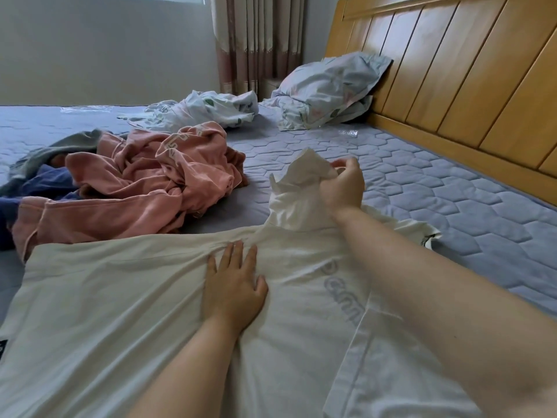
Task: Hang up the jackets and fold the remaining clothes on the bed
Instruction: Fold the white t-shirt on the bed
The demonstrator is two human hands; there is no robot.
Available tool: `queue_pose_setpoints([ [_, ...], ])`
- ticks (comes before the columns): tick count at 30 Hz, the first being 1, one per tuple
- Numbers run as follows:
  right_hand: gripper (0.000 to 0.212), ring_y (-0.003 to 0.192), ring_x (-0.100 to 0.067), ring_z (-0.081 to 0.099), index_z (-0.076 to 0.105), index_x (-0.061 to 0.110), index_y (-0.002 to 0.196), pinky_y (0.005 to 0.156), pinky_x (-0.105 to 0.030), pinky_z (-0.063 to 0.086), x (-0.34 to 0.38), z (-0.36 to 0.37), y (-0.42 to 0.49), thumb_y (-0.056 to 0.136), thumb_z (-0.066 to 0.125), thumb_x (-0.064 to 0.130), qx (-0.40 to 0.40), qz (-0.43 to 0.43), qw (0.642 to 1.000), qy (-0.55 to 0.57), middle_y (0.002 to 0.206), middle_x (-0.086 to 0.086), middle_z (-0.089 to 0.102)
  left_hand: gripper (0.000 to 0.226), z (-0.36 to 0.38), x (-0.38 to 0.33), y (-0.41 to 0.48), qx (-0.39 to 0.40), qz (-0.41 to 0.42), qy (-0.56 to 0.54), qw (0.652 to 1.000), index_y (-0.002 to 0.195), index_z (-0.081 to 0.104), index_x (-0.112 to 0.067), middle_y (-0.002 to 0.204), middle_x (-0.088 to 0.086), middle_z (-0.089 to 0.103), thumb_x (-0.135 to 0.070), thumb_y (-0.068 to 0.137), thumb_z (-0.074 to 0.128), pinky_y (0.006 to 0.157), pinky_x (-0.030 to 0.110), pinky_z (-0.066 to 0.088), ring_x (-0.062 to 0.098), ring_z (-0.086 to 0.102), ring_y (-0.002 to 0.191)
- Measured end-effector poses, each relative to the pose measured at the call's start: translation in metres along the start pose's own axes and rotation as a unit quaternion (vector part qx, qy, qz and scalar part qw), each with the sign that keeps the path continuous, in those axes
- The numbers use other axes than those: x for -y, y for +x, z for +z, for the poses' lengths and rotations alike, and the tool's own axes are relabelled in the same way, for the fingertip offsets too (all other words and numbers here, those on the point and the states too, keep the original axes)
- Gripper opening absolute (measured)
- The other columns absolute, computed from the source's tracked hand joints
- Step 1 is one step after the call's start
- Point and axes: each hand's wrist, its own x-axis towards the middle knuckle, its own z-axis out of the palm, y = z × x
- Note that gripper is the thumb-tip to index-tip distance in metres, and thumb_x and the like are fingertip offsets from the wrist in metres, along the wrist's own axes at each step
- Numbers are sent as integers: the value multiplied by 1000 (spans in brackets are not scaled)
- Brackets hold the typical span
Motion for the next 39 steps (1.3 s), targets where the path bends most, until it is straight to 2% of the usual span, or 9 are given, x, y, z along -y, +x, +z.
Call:
queue_pose_setpoints([
  [3,42,80,-14,54,58,9,117,67,-18,42,4,-38,-23,79,49,-7,24,27,997,69,88,-3,58,55,-2,-3,-2,-73,23,-12,997,121,61,-8,133,21,54,-31,78,36,98,52,42,35,52,123],
  [5,33,74,-10,54,68,9,97,63,-8,42,-3,-66,-51,79,50,-12,40,30,996,73,79,0,61,45,-9,-7,-10,-110,51,-20,992,113,65,-9,123,19,59,-28,80,41,87,44,49,35,59,106],
  [8,31,58,-8,46,62,10,63,49,-7,36,-32,-95,-103,72,52,-18,39,77,995,51,57,2,53,42,-17,-13,-25,-152,69,-64,984,104,66,-12,105,11,61,-25,72,42,67,37,50,32,61,85],
  [14,21,59,-17,42,56,10,52,52,-28,34,-99,-117,-153,71,57,2,57,174,983,24,51,-1,51,47,-23,-42,-51,-171,46,-273,946,106,66,-10,98,7,64,-18,70,36,55,31,46,28,60,68],
  [18,20,59,-18,38,50,-3,56,55,-41,36,-106,-104,-154,60,46,16,19,105,994,6,54,-9,47,42,-31,-73,-39,-183,52,-342,920,109,66,-10,104,5,64,-13,73,44,76,30,47,27,62,87],
  [25,10,55,-14,25,32,13,52,49,-24,22,-108,-95,-157,58,40,12,15,38,999,-29,53,4,28,55,-54,-133,35,-59,13,-297,953,136,48,-18,139,1,47,-36,86,62,107,33,28,24,35,130],
  [30,4,61,-19,33,35,13,53,52,-18,27,-115,-90,-156,57,37,12,16,46,998,-50,58,0,39,40,-51,-162,54,-42,112,-101,988,120,59,-19,129,4,51,-41,91,45,99,40,32,25,38,123],
  [35,10,61,-20,32,28,17,52,51,-17,26,-114,-90,-154,58,35,12,15,30,997,-63,57,3,36,32,-60,-149,56,-33,-12,-106,994,99,66,-11,112,7,58,-33,90,45,86,38,38,28,45,111],
  [39,7,62,-22,32,31,12,53,54,-36,18,-105,-91,-154,58,35,12,46,31,996,-66,55,-1,34,19,-75,-106,31,-50,57,-24,997,103,63,-13,111,7,54,-13,86,54,78,34,39,27,48,107],
])
